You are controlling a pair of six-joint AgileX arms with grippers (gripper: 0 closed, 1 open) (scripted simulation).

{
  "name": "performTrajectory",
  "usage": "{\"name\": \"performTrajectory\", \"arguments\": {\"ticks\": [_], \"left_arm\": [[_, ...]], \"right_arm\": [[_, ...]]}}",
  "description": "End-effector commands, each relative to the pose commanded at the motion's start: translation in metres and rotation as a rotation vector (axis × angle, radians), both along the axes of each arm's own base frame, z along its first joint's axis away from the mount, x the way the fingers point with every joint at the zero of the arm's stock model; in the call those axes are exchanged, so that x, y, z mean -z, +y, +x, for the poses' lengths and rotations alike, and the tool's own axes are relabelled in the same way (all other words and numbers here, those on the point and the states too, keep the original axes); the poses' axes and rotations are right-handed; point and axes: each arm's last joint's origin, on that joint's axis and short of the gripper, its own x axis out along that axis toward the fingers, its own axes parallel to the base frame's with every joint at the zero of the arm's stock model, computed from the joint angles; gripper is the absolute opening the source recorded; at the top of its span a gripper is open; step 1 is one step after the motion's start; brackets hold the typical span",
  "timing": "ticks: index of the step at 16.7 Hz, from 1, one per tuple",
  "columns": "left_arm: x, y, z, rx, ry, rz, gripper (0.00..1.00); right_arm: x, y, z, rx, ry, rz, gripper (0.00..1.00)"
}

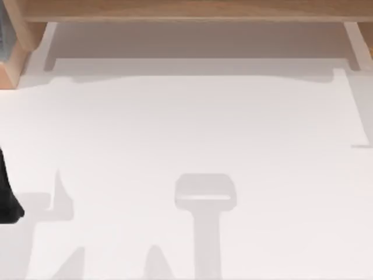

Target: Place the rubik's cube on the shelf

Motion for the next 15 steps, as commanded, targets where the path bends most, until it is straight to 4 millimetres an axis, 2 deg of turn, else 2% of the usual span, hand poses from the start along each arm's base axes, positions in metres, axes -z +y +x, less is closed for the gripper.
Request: {"name": "performTrajectory", "arguments": {"ticks": [5, 10, 15], "left_arm": [[0.000, 0.000, 0.000, 0.000, 0.000, 0.000, 1.00], [0.000, 0.000, 0.000, 0.000, 0.000, 0.000, 1.00], [0.000, 0.000, 0.000, 0.000, 0.000, 0.000, 1.00]], "right_arm": [[0.000, 0.000, -0.001, -0.001, -0.002, -0.002, 1.00], [0.000, 0.000, -0.019, -0.001, -0.001, 0.000, 1.00], [0.001, -0.002, -0.018, 0.008, 0.003, 0.003, 1.00]]}}
